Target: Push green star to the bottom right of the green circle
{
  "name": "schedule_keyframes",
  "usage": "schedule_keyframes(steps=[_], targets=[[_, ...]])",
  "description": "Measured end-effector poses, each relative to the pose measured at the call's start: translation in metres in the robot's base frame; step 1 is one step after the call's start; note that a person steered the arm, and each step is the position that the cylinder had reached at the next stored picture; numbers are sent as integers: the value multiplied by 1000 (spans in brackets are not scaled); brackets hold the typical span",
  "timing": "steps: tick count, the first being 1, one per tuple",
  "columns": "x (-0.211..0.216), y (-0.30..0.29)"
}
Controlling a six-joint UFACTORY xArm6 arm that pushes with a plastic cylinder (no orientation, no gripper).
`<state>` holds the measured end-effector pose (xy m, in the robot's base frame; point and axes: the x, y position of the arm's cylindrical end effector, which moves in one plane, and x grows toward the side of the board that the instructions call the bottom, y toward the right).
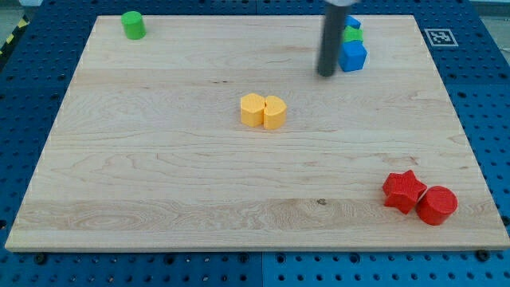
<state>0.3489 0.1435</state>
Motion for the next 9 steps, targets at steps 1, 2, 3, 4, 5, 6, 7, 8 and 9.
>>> schedule_keyframes(steps=[1, 2, 3, 4, 5, 6, 7, 8, 9], targets=[[27, 60], [26, 85], [-13, 86], [-46, 86], [-51, 86], [-64, 74], [-65, 69], [-66, 52], [-73, 37]])
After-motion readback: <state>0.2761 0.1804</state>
